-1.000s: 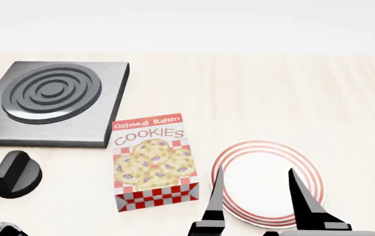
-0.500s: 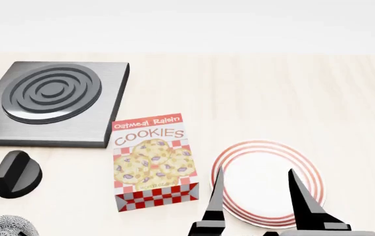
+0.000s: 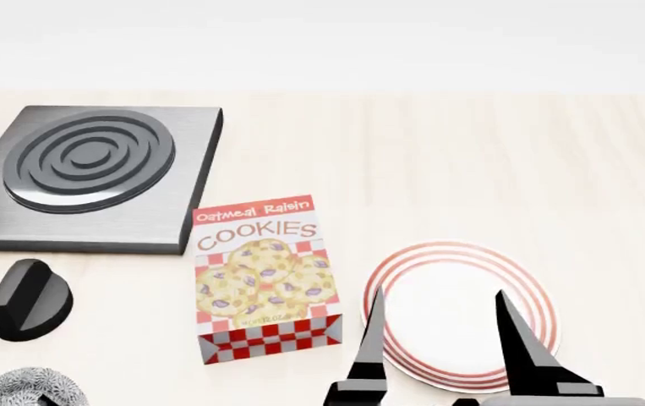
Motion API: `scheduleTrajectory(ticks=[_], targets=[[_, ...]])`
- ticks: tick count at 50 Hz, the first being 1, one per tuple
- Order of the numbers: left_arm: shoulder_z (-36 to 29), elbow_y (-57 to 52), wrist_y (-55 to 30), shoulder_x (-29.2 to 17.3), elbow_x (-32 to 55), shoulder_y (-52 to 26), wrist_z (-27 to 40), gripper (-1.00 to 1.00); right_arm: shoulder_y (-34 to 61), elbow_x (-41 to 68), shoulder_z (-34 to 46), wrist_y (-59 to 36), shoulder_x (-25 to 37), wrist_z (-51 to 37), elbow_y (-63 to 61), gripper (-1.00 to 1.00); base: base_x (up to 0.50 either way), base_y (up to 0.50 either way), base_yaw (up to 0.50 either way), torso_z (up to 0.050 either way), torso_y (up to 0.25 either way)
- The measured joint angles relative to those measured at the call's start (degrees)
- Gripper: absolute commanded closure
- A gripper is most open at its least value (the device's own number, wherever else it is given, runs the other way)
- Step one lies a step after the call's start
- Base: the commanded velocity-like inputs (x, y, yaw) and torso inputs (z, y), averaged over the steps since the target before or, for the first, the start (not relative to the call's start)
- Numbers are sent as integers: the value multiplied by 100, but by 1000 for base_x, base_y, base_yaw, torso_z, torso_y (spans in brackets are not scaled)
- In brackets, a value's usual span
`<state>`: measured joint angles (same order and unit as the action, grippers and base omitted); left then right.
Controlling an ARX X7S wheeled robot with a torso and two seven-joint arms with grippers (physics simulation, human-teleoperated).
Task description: Pick the akita bowl from table center and place it on the plate.
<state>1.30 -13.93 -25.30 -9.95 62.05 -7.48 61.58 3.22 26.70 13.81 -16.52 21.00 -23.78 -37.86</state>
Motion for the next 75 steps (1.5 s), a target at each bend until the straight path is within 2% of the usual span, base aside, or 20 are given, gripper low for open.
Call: scheduleTrajectory(ticks=[25, 58, 75], targets=[[-778, -994, -242, -415, -309, -244, -310, 100, 8, 50, 6, 5, 50, -48, -36, -100, 0, 0, 0, 0, 0], [-2291, -1538, -195, -1459, -1798, -1339, -2541, 100, 228, 180, 247, -416, 254, -56, -498, -100, 0, 0, 0, 0, 0], [-2655, -1542, -113, -1801, -2090, -1867, -3385, 100, 462, 788, 324, -1205, 744, 20, -1287, -100, 0, 0, 0, 0, 0]])
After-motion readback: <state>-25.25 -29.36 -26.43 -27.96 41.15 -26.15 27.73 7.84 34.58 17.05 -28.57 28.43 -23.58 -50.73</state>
